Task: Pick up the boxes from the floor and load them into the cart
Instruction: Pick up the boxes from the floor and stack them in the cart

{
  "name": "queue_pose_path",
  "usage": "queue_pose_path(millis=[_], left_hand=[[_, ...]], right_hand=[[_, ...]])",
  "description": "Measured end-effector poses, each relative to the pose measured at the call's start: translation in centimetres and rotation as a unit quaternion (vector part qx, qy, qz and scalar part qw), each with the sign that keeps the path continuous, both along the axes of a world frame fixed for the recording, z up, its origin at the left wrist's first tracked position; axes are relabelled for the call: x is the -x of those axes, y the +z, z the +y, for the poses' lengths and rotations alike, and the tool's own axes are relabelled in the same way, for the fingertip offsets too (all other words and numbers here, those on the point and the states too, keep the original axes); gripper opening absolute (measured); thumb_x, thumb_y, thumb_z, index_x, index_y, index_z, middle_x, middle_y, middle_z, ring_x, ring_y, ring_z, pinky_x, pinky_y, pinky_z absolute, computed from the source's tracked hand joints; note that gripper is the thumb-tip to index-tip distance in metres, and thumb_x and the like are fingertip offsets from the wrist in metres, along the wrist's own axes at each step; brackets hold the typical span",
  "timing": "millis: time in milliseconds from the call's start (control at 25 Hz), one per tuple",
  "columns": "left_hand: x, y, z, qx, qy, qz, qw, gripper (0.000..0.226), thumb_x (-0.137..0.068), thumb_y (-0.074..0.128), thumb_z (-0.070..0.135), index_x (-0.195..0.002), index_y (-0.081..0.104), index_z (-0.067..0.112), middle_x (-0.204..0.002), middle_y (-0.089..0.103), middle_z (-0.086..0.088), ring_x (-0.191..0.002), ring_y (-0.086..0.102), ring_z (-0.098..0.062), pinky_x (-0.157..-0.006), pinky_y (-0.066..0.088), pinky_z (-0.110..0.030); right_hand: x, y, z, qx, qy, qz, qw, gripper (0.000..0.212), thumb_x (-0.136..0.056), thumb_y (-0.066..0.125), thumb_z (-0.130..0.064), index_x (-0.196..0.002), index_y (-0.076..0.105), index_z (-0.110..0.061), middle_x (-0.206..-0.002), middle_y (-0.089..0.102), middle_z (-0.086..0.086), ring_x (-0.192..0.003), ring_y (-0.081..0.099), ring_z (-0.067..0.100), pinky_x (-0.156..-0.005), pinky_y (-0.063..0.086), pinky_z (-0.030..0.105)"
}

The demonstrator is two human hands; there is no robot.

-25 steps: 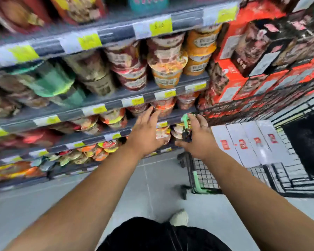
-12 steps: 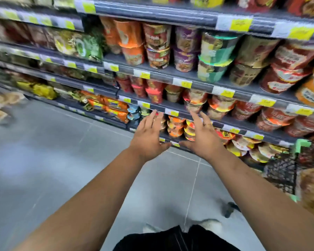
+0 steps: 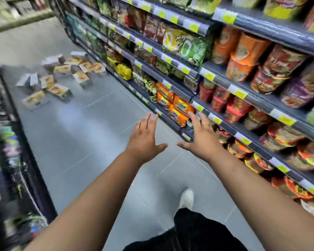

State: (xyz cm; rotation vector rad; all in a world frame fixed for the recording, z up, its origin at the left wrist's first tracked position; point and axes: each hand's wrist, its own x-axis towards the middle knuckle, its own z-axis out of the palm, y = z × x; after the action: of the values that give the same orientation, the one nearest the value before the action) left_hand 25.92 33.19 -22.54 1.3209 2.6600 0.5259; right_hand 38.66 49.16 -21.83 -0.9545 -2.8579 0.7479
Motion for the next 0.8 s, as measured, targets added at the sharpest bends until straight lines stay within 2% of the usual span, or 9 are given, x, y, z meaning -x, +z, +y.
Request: queue_pose_path(millis=[200,360,560,800], left_hand=[[7.3,-0.4,-4.3,-0.011,0.112,-0.022,0.993,0.101,-0.082,0.065,0.053,-0.154,0.003,0.02,-0.162,-0.001,-0.005,-0.148,0.002,-0.023,-0.118,0.0,-0.033],[14.0,-0.2,-5.7,-0.02,0.189,-0.025,0.981,0.101,-0.083,0.065,0.051,-0.154,0.0,0.02,-0.162,-0.002,-0.003,-0.148,0.0,-0.023,-0.118,-0.002,-0.031],[22.4,0.9,-7.0,-0.015,0.308,-0.03,0.951,0.102,-0.083,0.066,0.05,-0.154,-0.002,0.022,-0.162,-0.004,0.0,-0.147,0.002,-0.025,-0.119,0.006,-0.035],[29.7,1.2,-9.5,-0.011,0.397,-0.041,0.917,0.103,-0.08,0.068,0.051,-0.154,0.001,0.026,-0.161,-0.001,0.001,-0.146,0.005,-0.026,-0.119,0.014,-0.039]], right_hand=[[11.0,-0.7,-2.0,0.015,0.083,-0.001,0.996,0.112,-0.069,0.079,-0.054,-0.153,0.007,-0.033,-0.161,0.0,0.007,-0.146,0.014,0.032,-0.116,0.023,0.045],[20.6,-1.2,-2.7,0.033,0.144,0.011,0.989,0.109,-0.07,0.078,-0.052,-0.153,0.008,-0.034,-0.161,0.001,0.006,-0.144,0.019,0.032,-0.114,0.028,0.044],[33.4,0.1,-3.2,0.028,0.247,-0.007,0.968,0.107,-0.074,0.075,-0.052,-0.152,0.006,-0.032,-0.161,-0.001,0.008,-0.145,0.016,0.032,-0.113,0.028,0.042],[44.2,0.6,-6.0,0.046,0.326,-0.004,0.944,0.107,-0.074,0.076,-0.05,-0.152,0.005,-0.035,-0.16,-0.002,0.005,-0.145,0.018,0.031,-0.112,0.031,0.043]])
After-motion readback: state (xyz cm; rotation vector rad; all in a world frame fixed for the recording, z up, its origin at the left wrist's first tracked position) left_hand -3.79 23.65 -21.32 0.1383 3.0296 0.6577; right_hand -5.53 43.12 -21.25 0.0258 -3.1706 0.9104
